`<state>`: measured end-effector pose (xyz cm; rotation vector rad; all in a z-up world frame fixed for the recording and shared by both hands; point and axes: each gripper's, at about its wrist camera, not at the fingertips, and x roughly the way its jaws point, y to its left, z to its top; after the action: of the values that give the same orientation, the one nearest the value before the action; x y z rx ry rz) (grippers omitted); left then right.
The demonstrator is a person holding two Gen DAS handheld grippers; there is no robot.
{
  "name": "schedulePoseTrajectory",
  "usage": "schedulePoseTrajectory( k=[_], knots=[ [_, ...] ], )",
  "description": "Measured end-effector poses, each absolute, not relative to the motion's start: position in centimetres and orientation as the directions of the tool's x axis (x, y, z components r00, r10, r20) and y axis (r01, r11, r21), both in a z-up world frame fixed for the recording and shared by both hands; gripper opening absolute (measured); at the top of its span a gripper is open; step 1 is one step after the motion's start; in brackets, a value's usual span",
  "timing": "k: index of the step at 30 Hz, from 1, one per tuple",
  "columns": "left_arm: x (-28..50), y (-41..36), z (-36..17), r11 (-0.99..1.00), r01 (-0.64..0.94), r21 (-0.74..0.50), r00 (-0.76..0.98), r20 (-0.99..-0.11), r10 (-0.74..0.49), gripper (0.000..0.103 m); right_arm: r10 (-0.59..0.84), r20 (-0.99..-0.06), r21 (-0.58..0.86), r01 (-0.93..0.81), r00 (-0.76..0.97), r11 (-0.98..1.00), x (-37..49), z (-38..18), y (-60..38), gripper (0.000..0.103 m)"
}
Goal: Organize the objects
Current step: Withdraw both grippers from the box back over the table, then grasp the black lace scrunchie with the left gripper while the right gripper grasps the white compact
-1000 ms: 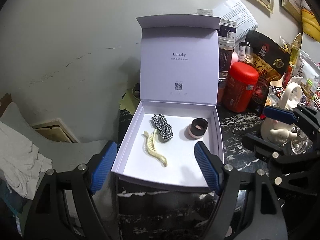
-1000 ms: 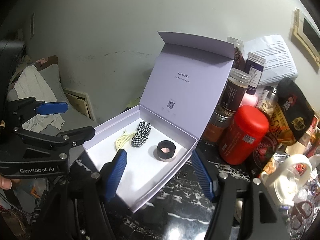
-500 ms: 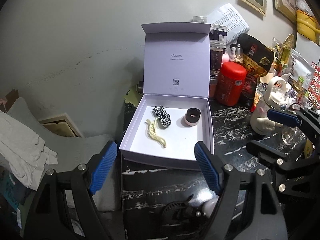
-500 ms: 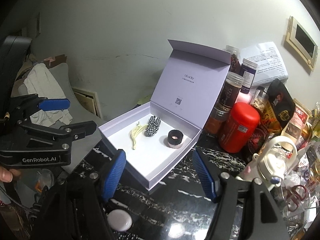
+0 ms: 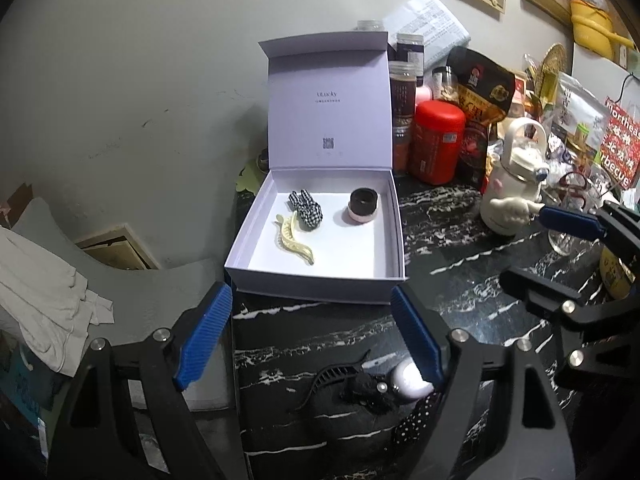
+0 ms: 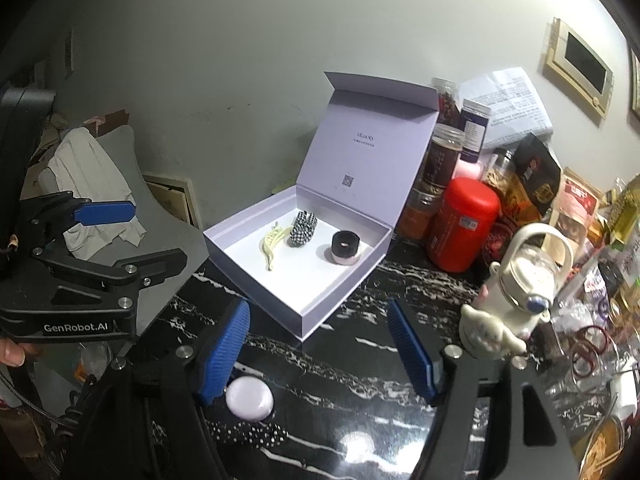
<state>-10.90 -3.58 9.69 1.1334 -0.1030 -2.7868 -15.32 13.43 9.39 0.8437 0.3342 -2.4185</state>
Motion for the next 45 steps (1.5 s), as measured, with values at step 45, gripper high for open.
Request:
schedulePoseTrajectory(
  k=[45],
  knots=[
    [-7.6, -3.5, -2.8, -0.999, -0.004, 0.038, -0.558, -0.829, -0.030, 0.081, -0.409, -0.803, 0.026, 0.659, -0.434, -0.752, -10.5, -3.0, 11.6, 0.073]
  ],
)
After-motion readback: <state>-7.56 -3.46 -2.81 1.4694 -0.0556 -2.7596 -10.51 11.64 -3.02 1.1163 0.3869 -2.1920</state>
